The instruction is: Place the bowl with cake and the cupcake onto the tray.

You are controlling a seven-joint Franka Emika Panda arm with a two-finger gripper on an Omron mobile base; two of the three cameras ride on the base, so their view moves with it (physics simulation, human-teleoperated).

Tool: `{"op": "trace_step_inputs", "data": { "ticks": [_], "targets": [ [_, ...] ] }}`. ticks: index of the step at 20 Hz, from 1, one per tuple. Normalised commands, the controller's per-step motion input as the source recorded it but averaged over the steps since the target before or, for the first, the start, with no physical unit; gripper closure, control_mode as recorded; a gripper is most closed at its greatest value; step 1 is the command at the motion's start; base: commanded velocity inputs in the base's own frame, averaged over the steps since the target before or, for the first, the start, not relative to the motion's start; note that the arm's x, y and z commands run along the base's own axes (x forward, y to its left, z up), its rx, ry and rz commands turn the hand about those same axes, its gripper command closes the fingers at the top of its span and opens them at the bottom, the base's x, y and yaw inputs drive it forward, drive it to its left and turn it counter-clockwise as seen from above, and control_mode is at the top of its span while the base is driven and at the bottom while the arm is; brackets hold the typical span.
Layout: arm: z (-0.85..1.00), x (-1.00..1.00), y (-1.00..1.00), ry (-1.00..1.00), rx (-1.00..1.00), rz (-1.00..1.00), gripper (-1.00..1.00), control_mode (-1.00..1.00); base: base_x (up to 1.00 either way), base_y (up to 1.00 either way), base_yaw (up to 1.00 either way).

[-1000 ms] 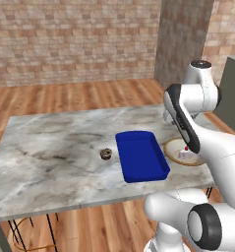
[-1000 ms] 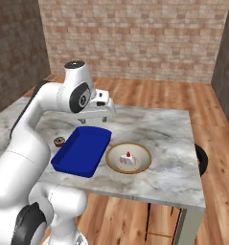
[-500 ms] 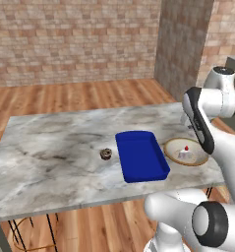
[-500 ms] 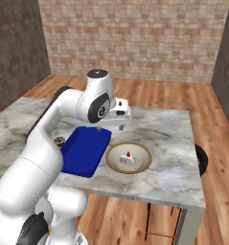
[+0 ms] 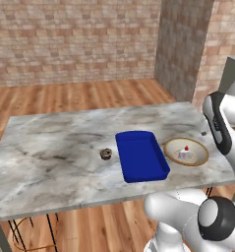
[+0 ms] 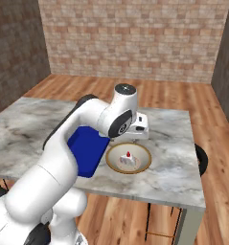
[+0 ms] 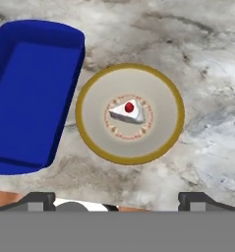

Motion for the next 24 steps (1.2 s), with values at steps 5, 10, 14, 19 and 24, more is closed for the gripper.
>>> {"op": "trace_step_inputs", "data": {
  "ticks": [5, 10, 14, 19, 24],
  "targets": [
    [-0.29, 0.0, -0.32, 0.0, 0.02, 0.0, -1.0, -1.0, 0.0, 0.0, 0.0],
    [-0.29, 0.0, -0.29, 0.0, 0.01, 0.0, -1.0, -1.0, 0.0, 0.0, 0.0],
    [-0.26, 0.0, -0.27, 0.0, 0.02, 0.0, -1.0, -1.0, 0.0, 0.0, 0.0],
    [-0.32, 0.0, -0.24, 0.02, 0.06, 0.0, -1.0, -1.0, 0.0, 0.0, 0.0],
    [-0.34, 0.03, -0.11, 0.03, 0.05, 0.0, -1.0, -1.0, 0.0, 0.0, 0.0]
  ]
}}
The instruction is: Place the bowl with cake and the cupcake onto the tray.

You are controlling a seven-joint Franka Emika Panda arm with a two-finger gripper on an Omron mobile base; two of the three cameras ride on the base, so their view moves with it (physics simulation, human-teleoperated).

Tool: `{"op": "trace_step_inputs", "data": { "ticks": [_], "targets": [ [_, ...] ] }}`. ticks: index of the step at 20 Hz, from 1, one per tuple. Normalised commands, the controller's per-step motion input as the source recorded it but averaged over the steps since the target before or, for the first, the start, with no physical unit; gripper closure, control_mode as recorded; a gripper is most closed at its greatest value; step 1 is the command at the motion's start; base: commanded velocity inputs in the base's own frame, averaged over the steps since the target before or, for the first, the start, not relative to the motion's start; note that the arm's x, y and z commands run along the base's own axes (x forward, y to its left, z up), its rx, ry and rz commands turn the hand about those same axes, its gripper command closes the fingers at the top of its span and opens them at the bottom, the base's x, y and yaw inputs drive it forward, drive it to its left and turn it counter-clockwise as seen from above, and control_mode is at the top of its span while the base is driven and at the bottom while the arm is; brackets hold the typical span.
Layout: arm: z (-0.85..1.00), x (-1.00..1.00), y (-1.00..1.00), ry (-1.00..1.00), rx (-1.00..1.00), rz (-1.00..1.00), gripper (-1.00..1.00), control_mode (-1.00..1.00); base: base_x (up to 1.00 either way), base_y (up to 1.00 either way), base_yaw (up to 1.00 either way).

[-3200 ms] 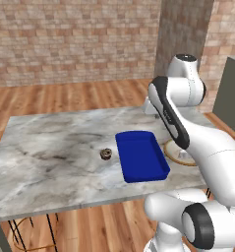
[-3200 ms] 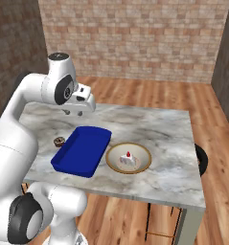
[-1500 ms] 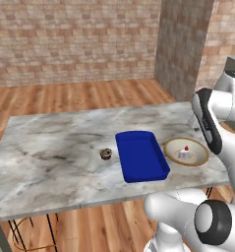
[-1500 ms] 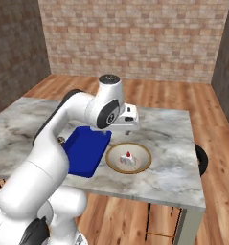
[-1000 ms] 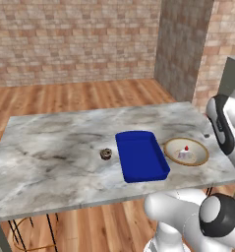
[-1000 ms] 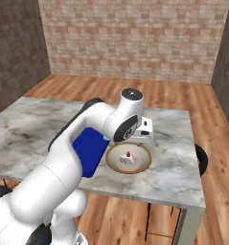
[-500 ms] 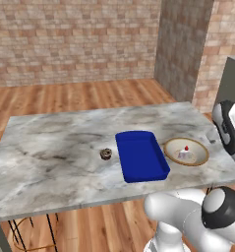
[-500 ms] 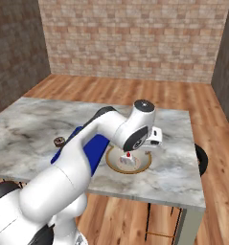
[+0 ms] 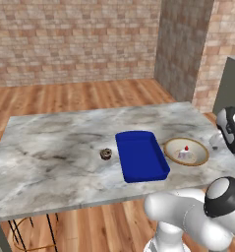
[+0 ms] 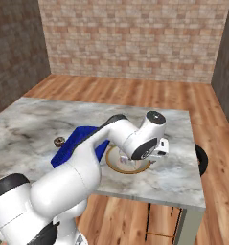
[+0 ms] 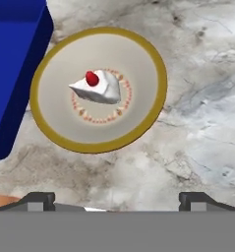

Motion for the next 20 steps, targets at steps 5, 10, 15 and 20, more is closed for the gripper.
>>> {"op": "trace_step_inputs", "data": {
  "ticks": [5, 10, 15, 20],
  "targets": [
    [-0.34, 0.11, -0.01, 0.01, 0.08, 0.0, -1.0, -1.0, 0.0, 0.0, 0.0],
    [-0.26, 0.18, 0.0, 0.0, 0.08, 0.0, -1.0, -1.0, 0.0, 0.0, 0.0],
    [-0.3, 0.21, 0.0, 0.01, 0.05, 0.0, -1.0, -1.0, 0.0, 0.0, 0.0],
    [-0.36, 0.2, 0.0, 0.02, 0.02, 0.0, -1.0, -1.0, 0.0, 0.0, 0.0]
  ]
}}
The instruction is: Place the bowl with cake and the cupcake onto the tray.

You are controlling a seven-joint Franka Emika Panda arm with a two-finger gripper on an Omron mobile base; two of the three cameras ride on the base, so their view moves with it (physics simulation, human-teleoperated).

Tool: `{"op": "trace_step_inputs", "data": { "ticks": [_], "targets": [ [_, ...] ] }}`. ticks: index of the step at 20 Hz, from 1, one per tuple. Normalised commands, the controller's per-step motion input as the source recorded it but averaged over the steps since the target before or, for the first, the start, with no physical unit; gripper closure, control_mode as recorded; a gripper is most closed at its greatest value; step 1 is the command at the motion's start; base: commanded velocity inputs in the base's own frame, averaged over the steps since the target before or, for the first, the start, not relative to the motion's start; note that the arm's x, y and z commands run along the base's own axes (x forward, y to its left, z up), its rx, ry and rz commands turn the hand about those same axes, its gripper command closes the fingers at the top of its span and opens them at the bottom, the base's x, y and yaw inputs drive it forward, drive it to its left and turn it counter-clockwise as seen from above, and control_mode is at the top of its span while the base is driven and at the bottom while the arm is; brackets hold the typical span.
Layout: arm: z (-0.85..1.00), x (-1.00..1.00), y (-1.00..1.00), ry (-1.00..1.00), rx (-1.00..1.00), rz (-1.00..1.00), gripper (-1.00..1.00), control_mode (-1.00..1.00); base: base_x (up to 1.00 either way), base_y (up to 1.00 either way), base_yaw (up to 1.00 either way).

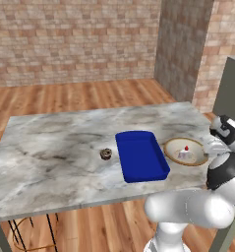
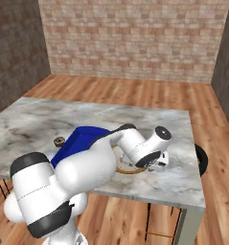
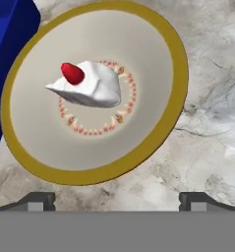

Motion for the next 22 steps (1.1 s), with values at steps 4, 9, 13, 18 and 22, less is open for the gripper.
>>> {"op": "trace_step_inputs", "data": {
  "ticks": [4, 9, 13, 18, 22],
  "targets": [
    [-0.33, 0.21, 0.0, 0.01, 0.01, 0.0, -1.0, -1.0, 0.0, 0.0, 0.0],
    [-0.27, 0.21, 0.0, 0.0, 0.04, 0.0, -1.0, -1.0, 0.0, 0.0, 0.0],
    [-0.23, 0.24, -0.04, 0.0, 0.11, 0.0, -1.0, -1.0, 0.0, 0.0, 0.0],
    [-0.21, 0.25, -0.06, 0.0, 0.12, 0.0, -1.0, -1.0, 0.0, 0.0, 0.0],
    [-0.17, 0.27, -0.04, 0.0, 0.13, 0.0, -1.0, -1.0, 0.0, 0.0, 0.0]
  ]
}}
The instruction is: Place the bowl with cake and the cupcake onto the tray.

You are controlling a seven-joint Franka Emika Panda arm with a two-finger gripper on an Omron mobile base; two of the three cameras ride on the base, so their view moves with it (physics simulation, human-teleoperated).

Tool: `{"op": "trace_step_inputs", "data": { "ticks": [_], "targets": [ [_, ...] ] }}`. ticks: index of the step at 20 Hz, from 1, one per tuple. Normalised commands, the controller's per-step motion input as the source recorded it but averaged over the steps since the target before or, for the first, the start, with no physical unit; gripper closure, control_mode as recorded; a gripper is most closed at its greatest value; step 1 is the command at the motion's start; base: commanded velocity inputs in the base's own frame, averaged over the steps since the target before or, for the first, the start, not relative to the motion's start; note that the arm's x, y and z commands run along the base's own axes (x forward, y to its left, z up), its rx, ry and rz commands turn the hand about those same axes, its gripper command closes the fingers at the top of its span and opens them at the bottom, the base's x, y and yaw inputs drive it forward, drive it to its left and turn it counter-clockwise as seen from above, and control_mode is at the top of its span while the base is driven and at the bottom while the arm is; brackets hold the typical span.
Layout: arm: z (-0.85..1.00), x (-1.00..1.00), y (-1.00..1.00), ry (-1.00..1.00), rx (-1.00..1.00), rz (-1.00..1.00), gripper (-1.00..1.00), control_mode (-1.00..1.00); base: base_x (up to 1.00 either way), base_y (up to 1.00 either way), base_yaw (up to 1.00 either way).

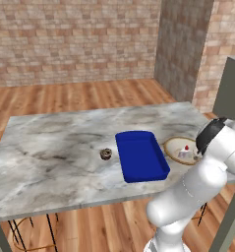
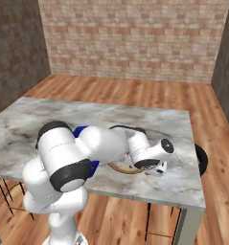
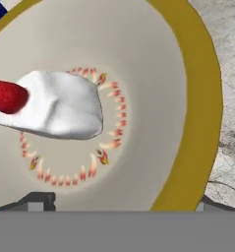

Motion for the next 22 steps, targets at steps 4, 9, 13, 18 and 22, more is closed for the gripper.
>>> {"op": "trace_step_inputs", "data": {
  "ticks": [4, 9, 13, 18, 22],
  "targets": [
    [-0.07, 0.3, 0.0, 0.0, 0.08, 0.0, 1.0, -1.0, 0.0, 0.0, 0.0],
    [-0.02, 0.22, 0.0, 0.0, 0.03, 0.0, 1.0, -1.0, 0.0, 0.0, 0.0],
    [0.0, 0.14, 0.0, 0.0, 0.02, 0.0, 1.0, -1.0, 0.0, 0.0, 0.0],
    [0.05, 0.01, 0.0, 0.0, 0.06, 0.0, 1.0, -1.0, 0.0, 0.0, 0.0],
    [0.48, 0.01, 0.0, 0.0, 0.13, 0.0, 1.0, -1.0, 0.0, 0.0, 0.0]
  ]
}}
